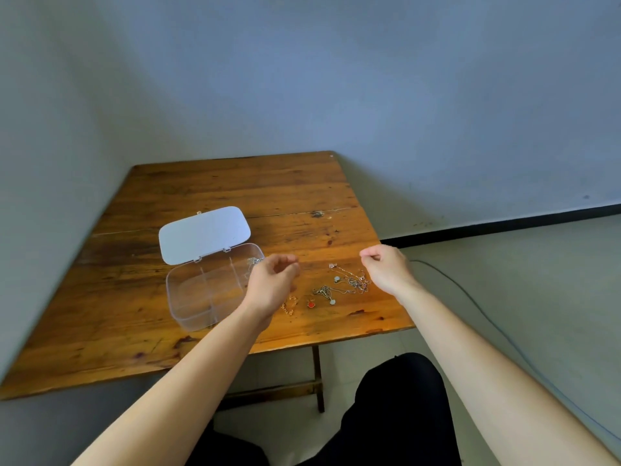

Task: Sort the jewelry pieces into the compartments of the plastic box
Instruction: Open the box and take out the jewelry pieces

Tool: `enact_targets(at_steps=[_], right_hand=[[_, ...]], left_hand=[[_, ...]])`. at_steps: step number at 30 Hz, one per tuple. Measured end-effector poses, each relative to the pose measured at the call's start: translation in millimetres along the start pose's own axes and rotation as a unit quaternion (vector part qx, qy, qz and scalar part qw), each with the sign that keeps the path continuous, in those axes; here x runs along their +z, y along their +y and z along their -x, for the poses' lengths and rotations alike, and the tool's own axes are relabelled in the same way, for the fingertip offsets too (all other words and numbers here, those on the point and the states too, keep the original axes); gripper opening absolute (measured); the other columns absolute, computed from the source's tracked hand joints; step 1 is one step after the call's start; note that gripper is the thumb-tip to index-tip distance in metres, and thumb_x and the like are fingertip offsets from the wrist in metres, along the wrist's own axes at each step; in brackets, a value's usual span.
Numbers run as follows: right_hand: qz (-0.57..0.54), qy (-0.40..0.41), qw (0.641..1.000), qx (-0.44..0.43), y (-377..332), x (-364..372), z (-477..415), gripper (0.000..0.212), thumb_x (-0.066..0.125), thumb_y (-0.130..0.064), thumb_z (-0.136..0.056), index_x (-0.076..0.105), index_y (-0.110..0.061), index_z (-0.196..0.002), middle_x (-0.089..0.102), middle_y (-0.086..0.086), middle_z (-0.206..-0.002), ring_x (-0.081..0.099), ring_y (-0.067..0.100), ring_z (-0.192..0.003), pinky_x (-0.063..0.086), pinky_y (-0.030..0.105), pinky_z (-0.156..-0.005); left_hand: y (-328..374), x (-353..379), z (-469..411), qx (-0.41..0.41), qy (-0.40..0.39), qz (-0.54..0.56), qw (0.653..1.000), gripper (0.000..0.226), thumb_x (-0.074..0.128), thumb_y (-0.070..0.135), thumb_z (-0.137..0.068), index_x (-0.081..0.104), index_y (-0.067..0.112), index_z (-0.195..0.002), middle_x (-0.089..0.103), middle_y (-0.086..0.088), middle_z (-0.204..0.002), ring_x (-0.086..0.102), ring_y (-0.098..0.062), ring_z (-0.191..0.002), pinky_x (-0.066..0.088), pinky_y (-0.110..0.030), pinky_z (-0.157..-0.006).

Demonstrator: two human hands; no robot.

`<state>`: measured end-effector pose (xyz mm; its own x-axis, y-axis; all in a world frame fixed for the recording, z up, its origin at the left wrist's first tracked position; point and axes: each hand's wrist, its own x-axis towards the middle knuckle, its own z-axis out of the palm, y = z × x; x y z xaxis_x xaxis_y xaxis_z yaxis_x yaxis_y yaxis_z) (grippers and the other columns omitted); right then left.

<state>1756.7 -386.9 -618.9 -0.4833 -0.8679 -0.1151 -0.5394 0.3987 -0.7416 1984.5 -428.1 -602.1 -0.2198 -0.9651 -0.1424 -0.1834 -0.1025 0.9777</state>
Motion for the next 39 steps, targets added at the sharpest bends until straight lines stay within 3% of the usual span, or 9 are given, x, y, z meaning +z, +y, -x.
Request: enact_targets(at_steps=[6,9,13,16,22,25,28,32,39], right_hand=[[-0.004,-0.007,0.998,-0.061,-37,11,-5,0.022,0.056,-0.03,-0.098,0.07,-0.03,-0.115,0.068,-0.009,-0.121,0.059,0.006,-0.102,0.04,0.02,-0.078],[-0.017,-0.031,0.995,-0.088,-61,25,-4,0.018,0.057,-0.031,-0.097,0.069,-0.034,-0.11,0.067,-0.012,-0.114,0.062,0.004,-0.091,0.042,0.018,-0.069],[-0.015,-0.084,0.987,-0.138,-94,53,0,0.017,0.059,-0.026,-0.097,0.07,-0.031,-0.11,0.071,-0.008,-0.111,0.068,0.012,-0.096,0.048,0.023,-0.073],[0.036,-0.133,0.974,-0.182,-115,77,4,0.02,0.059,-0.025,-0.097,0.071,-0.032,-0.111,0.07,-0.011,-0.107,0.066,0.012,-0.096,0.042,0.018,-0.065],[0.249,-0.109,0.917,-0.291,-148,113,6,0.027,0.061,-0.02,-0.099,0.071,-0.026,-0.123,0.068,0.0,-0.127,0.065,0.024,-0.109,0.047,0.028,-0.07],[0.353,-0.123,0.879,-0.294,-163,125,3,0.03,0.061,-0.016,-0.098,0.068,-0.022,-0.126,0.07,0.004,-0.121,0.066,0.026,-0.105,0.05,0.033,-0.074],[0.423,-0.125,0.855,-0.272,-173,138,3,0.023,0.065,-0.016,-0.096,0.068,-0.019,-0.118,0.069,0.003,-0.103,0.064,0.024,-0.09,0.044,0.032,-0.065],[0.436,-0.121,0.862,-0.23,-182,151,1,0.011,0.066,-0.018,-0.095,0.066,-0.015,-0.105,0.049,0.001,-0.073,0.053,0.023,-0.076,0.037,0.033,-0.06],[0.422,-0.109,0.875,-0.21,-187,157,-5,0.016,0.064,-0.007,-0.088,0.052,-0.016,-0.088,0.042,0.002,-0.065,0.05,0.021,-0.066,0.037,0.031,-0.056]], left_hand=[[17,-49,-11,0.074,0.096,-0.038,0.992,0.013,0.059,0.02,-0.097,0.07,0.02,-0.105,0.069,0.002,-0.102,0.065,-0.015,-0.096,0.057,-0.028,-0.077],[11,-80,-16,0.111,0.135,-0.14,0.975,0.014,0.055,0.019,-0.099,0.066,0.022,-0.107,0.068,0.008,-0.103,0.064,-0.01,-0.095,0.055,-0.024,-0.078],[-14,-111,-16,0.147,0.14,-0.401,0.893,0.022,0.056,0.016,-0.097,0.066,0.016,-0.117,0.068,-0.003,-0.117,0.063,-0.02,-0.103,0.057,-0.041,-0.088],[-35,-118,-15,0.137,0.119,-0.492,0.851,0.026,0.056,0.018,-0.097,0.067,0.017,-0.12,0.063,-0.005,-0.133,0.055,-0.026,-0.125,0.045,-0.051,-0.106],[-45,-113,-17,0.121,0.151,-0.502,0.843,0.026,0.053,0.022,-0.096,0.073,0.021,-0.113,0.066,0.0,-0.13,0.041,-0.023,-0.139,0.032,-0.052,-0.113],[-42,-114,-14,0.11,0.142,-0.502,0.846,0.027,0.051,0.022,-0.096,0.074,0.021,-0.111,0.071,0.003,-0.122,0.036,-0.019,-0.142,0.041,-0.045,-0.108],[-39,-112,-12,0.104,0.134,-0.513,0.842,0.027,0.051,0.022,-0.097,0.074,0.019,-0.111,0.072,0.002,-0.12,0.034,-0.019,-0.144,0.042,-0.043,-0.107],[-39,-112,-12,0.092,0.13,-0.513,0.844,0.027,0.051,0.023,-0.096,0.074,0.02,-0.109,0.073,0.002,-0.117,0.033,-0.018,-0.144,0.046,-0.042,-0.103],[-44,-112,-14,0.095,0.133,-0.52,0.839,0.024,0.054,0.025,-0.091,0.074,0.022,-0.078,0.076,0.003,-0.103,0.036,-0.019,-0.142,0.046,-0.048,-0.102]])
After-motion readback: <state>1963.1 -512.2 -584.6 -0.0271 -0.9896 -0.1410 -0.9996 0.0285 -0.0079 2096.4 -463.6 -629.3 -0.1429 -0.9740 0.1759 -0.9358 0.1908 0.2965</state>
